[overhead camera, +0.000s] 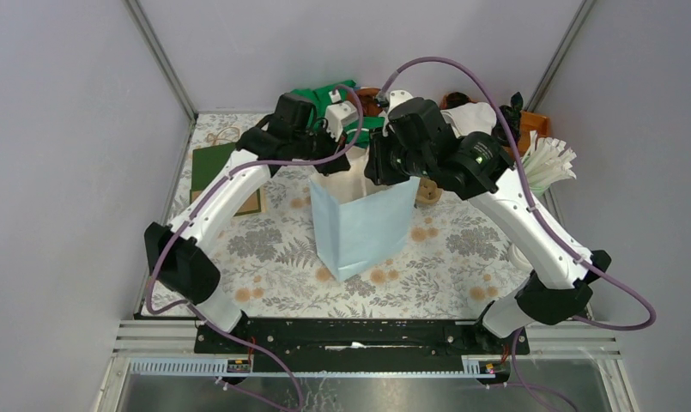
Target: Pack the takeout coffee
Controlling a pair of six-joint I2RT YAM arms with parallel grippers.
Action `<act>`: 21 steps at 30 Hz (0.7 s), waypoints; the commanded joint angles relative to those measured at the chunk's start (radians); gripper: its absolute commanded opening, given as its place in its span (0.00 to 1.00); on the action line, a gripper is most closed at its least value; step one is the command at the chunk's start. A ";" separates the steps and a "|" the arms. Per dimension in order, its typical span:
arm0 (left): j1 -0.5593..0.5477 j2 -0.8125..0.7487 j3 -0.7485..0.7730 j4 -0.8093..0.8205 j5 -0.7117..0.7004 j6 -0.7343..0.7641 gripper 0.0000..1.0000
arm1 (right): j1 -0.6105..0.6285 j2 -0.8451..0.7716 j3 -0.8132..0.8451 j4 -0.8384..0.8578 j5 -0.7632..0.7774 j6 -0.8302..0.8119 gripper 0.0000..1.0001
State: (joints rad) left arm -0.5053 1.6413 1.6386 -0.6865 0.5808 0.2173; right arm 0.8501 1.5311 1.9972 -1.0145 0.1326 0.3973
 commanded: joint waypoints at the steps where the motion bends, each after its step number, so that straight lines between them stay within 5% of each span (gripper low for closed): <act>1: -0.003 -0.152 -0.026 0.083 -0.126 -0.161 0.00 | 0.002 0.007 -0.016 0.036 -0.034 -0.026 0.31; 11: -0.068 -0.348 -0.259 0.159 -0.554 -0.604 0.00 | 0.003 0.102 0.180 -0.002 -0.074 -0.025 0.40; 21: -0.134 -0.428 -0.404 0.241 -0.772 -0.943 0.00 | 0.007 0.251 0.324 -0.001 -0.174 0.106 0.39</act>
State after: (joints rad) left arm -0.6285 1.2602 1.2526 -0.5117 -0.0631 -0.5339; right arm 0.8505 1.7100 2.2757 -1.0107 0.0082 0.4267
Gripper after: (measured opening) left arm 0.007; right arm 0.411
